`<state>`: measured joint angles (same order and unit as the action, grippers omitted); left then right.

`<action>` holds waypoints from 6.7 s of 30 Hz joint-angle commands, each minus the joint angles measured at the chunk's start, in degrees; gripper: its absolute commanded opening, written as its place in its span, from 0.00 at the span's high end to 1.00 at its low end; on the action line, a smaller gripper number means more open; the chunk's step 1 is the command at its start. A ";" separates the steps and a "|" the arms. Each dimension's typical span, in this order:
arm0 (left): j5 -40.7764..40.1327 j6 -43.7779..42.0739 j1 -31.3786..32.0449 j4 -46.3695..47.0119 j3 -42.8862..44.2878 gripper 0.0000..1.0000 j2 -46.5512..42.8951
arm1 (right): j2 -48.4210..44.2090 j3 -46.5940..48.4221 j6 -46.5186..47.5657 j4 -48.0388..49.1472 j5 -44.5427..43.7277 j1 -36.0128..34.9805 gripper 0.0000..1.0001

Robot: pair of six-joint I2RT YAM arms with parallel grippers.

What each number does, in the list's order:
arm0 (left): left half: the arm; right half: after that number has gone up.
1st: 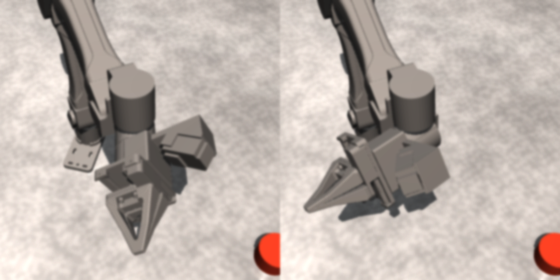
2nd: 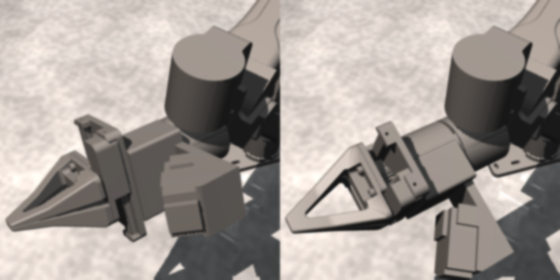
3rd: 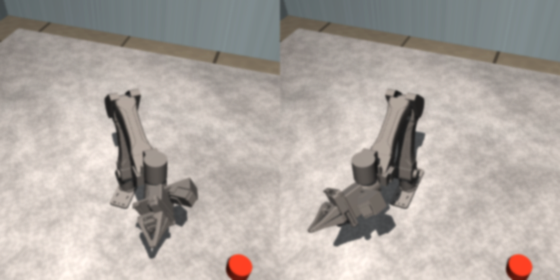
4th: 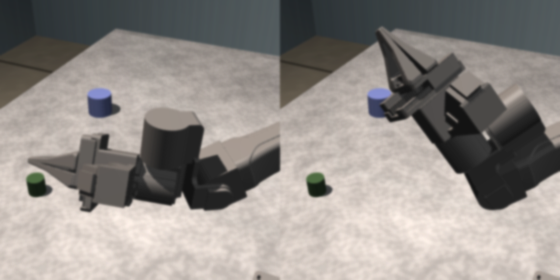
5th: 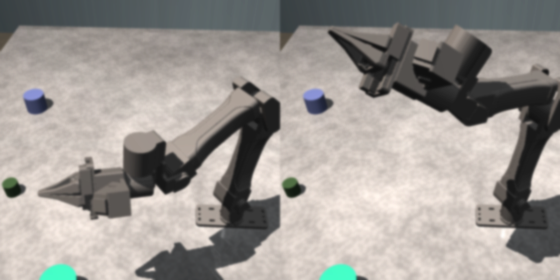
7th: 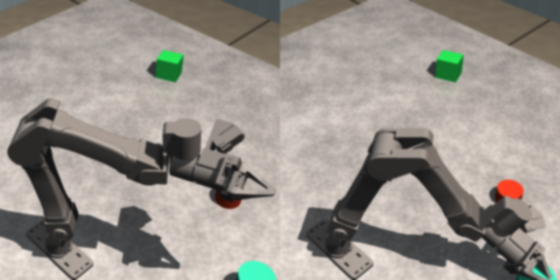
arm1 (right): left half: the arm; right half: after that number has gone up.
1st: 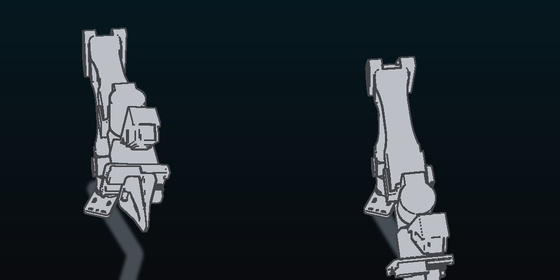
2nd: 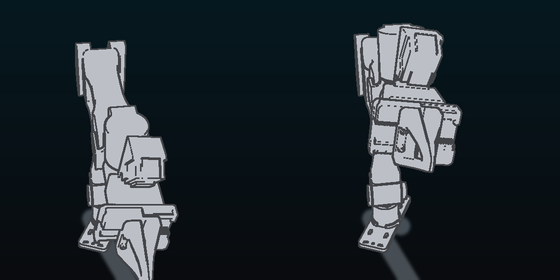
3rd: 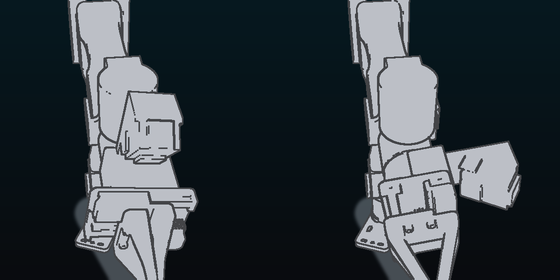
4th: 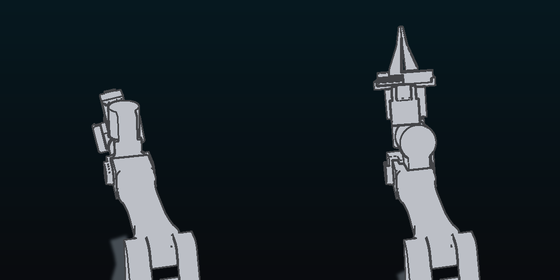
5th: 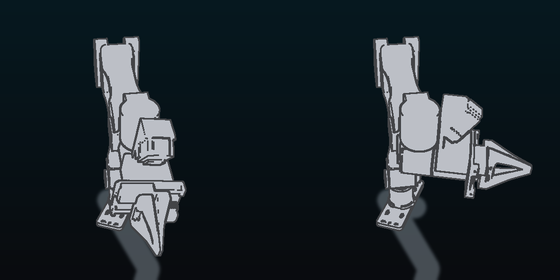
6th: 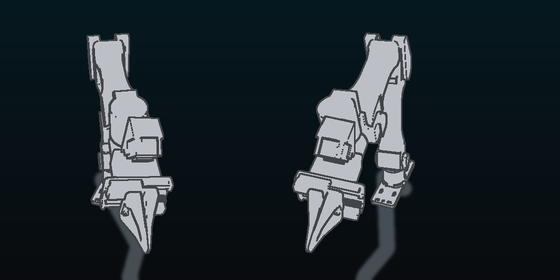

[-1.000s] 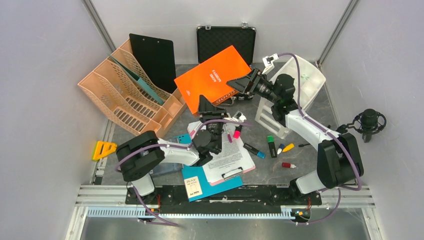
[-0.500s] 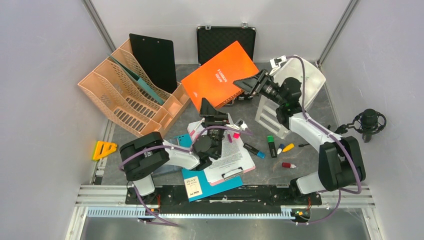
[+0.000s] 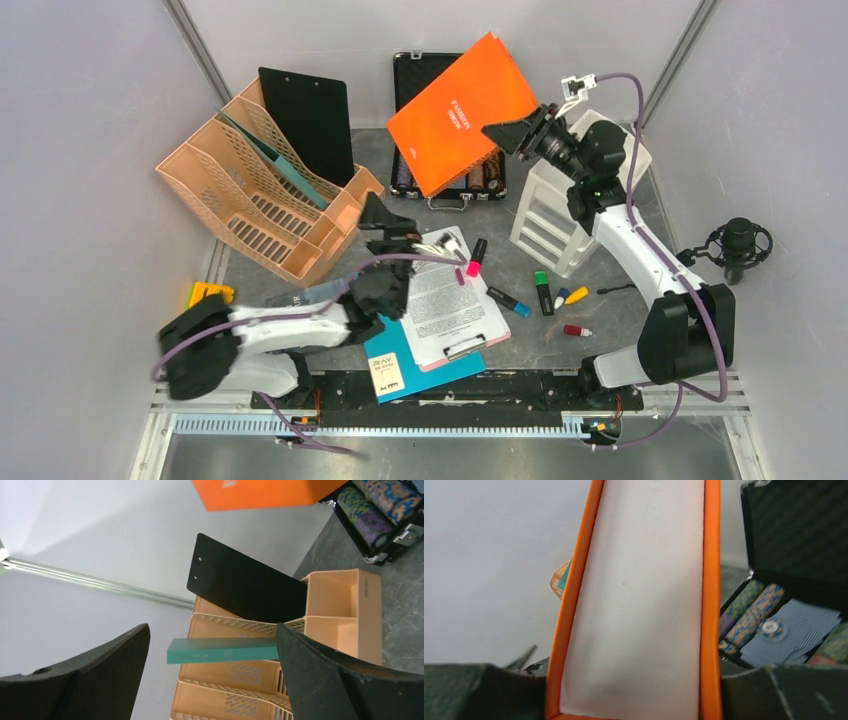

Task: Organize the desk
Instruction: Pick up the book from the center of the board, then move the storage box to the center of the board.

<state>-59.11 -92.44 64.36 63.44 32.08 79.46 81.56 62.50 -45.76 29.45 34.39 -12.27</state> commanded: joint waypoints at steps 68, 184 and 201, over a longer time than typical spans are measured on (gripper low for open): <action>84.94 76.73 -103.43 -110.44 63.07 0.00 -16.58 | 37.46 64.00 57.19 -43.30 -21.76 -49.17 1.00; 51.93 86.16 -95.03 -60.75 33.87 0.08 0.02 | 12.04 24.49 53.50 -44.92 -11.40 -35.11 1.00; 76.38 86.37 -100.96 -63.06 37.92 0.06 7.35 | 11.11 21.32 53.45 -44.45 -10.43 -34.06 1.00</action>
<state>7.57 -5.37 -35.18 -0.36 66.87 85.03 95.66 83.83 7.38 -18.52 22.50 -46.78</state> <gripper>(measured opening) 0.935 0.483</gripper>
